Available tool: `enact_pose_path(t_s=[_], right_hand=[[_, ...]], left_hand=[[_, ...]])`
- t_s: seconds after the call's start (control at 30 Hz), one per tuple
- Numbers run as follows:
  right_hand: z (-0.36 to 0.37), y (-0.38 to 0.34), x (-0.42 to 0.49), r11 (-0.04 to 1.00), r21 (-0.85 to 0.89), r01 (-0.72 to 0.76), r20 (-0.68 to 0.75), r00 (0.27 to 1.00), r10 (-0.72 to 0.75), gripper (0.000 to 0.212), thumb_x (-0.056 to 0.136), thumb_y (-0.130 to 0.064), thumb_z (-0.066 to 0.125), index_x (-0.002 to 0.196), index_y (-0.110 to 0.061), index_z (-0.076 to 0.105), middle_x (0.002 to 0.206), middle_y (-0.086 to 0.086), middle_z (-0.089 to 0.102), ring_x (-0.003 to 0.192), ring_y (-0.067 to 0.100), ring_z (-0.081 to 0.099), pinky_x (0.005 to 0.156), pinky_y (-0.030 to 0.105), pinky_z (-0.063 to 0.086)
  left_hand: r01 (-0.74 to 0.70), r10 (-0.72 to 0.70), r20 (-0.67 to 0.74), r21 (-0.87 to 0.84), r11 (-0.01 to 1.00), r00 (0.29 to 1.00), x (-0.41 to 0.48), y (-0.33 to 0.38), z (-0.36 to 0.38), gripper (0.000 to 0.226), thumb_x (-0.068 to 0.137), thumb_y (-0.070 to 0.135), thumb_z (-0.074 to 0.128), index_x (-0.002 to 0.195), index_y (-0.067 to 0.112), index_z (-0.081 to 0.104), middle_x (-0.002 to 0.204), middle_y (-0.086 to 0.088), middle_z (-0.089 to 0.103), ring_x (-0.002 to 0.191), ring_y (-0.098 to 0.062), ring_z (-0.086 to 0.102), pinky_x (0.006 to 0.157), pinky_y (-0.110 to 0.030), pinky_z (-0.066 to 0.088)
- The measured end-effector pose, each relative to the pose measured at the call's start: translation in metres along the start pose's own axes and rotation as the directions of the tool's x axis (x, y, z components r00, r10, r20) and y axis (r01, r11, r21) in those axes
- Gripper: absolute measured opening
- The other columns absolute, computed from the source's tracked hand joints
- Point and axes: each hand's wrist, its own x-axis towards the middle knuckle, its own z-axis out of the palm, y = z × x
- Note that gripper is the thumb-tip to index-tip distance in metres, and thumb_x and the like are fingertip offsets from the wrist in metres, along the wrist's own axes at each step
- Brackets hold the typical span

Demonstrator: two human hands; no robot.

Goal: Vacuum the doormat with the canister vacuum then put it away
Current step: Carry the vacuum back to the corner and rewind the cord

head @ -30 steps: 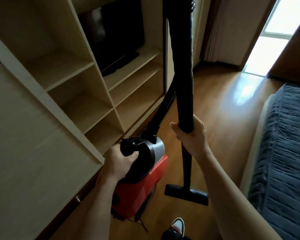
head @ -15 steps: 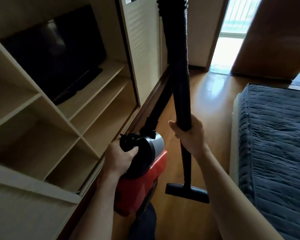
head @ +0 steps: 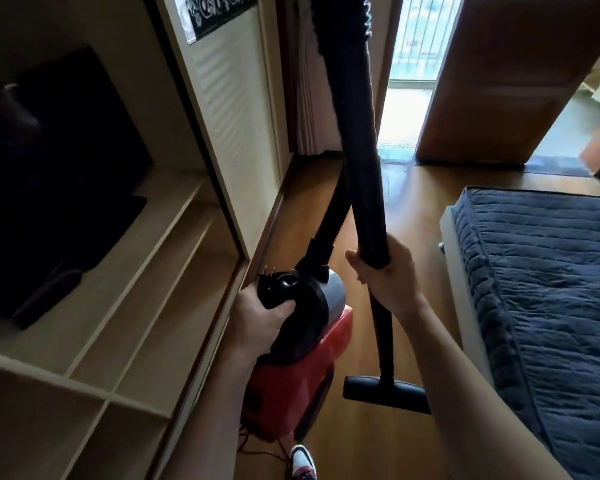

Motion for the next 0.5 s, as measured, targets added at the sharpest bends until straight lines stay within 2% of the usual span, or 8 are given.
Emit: enact_pose_path(t_s=[0.07, 0.13, 0.23, 0.4, 0.5], right_hand=[[0.008, 0.007, 0.027, 1.0, -0.001, 0.012, -0.023, 1.0, -0.012, 0.032, 0.082, -0.017, 0.073, 0.08, -0.045, 0.058, 0.064, 0.01, 0.054, 0.057, 0.034, 0.055, 0.052, 0.047, 0.05], [0.011, 0.017, 0.049, 0.999, -0.018, 0.028, -0.027, 0.999, -0.029, 0.024, 0.084, -0.022, 0.073, 0.084, -0.04, 0.057, 0.065, 0.012, 0.055, 0.058, 0.037, 0.057, 0.052, 0.051, 0.052], [0.01, 0.04, 0.081, 1.0, -0.029, -0.002, -0.064, 0.998, 0.0, 0.016, 0.083, -0.031, 0.071, 0.08, -0.031, 0.056, 0.064, 0.017, 0.056, 0.055, 0.038, 0.055, 0.05, 0.054, 0.05], [0.007, 0.088, 0.135, 0.998, -0.025, -0.053, -0.089, 0.995, 0.05, 0.018, 0.083, -0.026, 0.073, 0.078, -0.021, 0.056, 0.064, 0.019, 0.056, 0.054, 0.038, 0.055, 0.049, 0.054, 0.051], [0.0, 0.125, 0.174, 0.996, -0.003, -0.085, -0.093, 0.992, 0.085, 0.028, 0.083, -0.027, 0.073, 0.079, -0.005, 0.057, 0.065, 0.019, 0.056, 0.055, 0.04, 0.056, 0.049, 0.056, 0.051]], left_hand=[[-0.025, 0.025, 0.031, 0.005, 1.0, 0.999, 0.035, 0.007, -0.002, 0.025, 0.078, 0.009, 0.078, 0.078, 0.029, 0.063, 0.077, 0.005, 0.069, 0.072, -0.011, 0.067, 0.056, -0.022, 0.051], [-0.04, 0.041, 0.055, -0.021, 0.999, 0.998, 0.065, 0.01, 0.001, 0.029, 0.078, 0.005, 0.077, 0.08, 0.031, 0.063, 0.082, 0.006, 0.07, 0.079, -0.009, 0.068, 0.061, -0.019, 0.054], [-0.074, 0.075, 0.06, -0.03, 0.997, 0.995, 0.109, 0.014, 0.011, 0.031, 0.077, 0.004, 0.078, 0.083, 0.031, 0.065, 0.084, 0.008, 0.07, 0.082, -0.005, 0.067, 0.06, -0.011, 0.052], [-0.079, 0.08, 0.026, -0.025, 0.997, 0.996, 0.179, 0.021, 0.038, 0.034, 0.076, 0.005, 0.08, 0.08, 0.034, 0.062, 0.082, 0.014, 0.067, 0.078, 0.004, 0.063, 0.059, -0.009, 0.05], [-0.075, 0.076, 0.025, -0.029, 0.997, 0.997, 0.224, 0.029, 0.062, 0.032, 0.077, 0.001, 0.078, 0.083, 0.028, 0.062, 0.082, 0.012, 0.065, 0.075, 0.004, 0.061, 0.055, -0.007, 0.049]])
